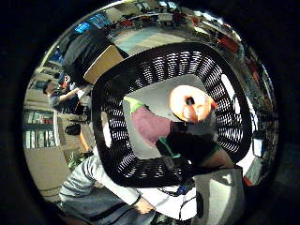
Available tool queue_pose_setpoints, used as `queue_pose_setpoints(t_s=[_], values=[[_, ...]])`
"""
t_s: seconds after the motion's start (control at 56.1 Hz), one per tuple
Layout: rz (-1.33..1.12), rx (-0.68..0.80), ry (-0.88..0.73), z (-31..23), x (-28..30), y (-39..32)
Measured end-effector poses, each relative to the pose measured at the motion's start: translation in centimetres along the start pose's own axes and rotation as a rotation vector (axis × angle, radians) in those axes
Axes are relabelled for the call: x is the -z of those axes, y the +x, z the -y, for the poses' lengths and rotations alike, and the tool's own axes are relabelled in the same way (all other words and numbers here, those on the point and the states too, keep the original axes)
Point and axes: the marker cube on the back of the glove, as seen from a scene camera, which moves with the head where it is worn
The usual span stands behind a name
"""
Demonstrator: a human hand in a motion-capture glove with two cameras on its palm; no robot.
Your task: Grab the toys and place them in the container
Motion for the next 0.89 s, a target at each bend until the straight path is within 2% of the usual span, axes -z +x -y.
queue_pose_setpoints(t_s=[0.214,0.41,0.892], values=[[-0.136,-0.029,-0.066,-3.8,-1.7,3.6],[-0.259,-0.073,-0.069,-13.2,-4.6,7.1],[0.057,-0.503,-0.165,-37.8,-13.8,12.0]])
